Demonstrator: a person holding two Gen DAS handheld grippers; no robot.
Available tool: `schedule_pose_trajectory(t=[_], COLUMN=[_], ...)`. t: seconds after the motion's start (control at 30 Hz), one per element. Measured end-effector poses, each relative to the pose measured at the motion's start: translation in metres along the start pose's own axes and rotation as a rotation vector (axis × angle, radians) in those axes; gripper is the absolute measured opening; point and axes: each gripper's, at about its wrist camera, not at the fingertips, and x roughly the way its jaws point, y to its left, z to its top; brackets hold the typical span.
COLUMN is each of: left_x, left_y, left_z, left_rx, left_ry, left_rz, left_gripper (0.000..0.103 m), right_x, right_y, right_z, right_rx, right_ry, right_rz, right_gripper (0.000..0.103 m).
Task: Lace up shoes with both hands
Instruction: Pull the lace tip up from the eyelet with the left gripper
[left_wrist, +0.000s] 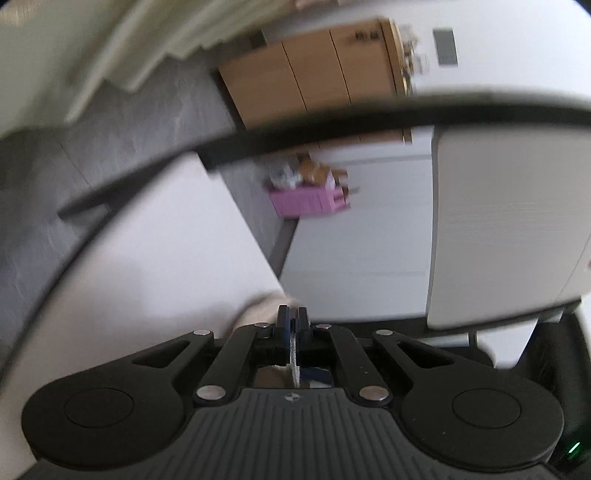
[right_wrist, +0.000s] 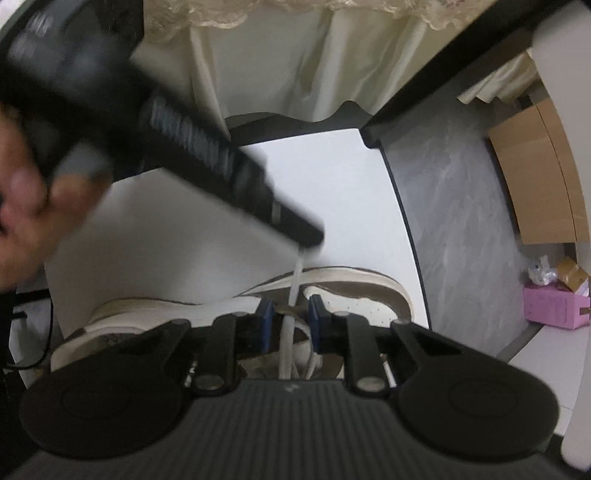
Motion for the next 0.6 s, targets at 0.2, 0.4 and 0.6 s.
schedule_pose_trajectory(t=[0.2,0.4,0.6], left_x=[-0.02,-0.015,-0.017], left_y=[-0.023,-0.046,-0.073], left_z=[0.011,-0.005,-0.032], left_rx=[0.138,0.262,0.428], left_ry=[-0.05,-0.02,-0.027], left_rz=[0.02,0.078,0.149], left_gripper=[0.003,0.003,0.004], right_x=[-0.005,-0.011,0.01], right_y=[-0.006,-0.026,-0.022], right_z=[-0.011,-0.03,-0.059], right_rx=[0.087,0.361,0.542], right_ry=[-0.074,-0.277,-0.401], right_rz=[0.01,0.074,0.057], right_gripper=[0.023,0.024,0.004])
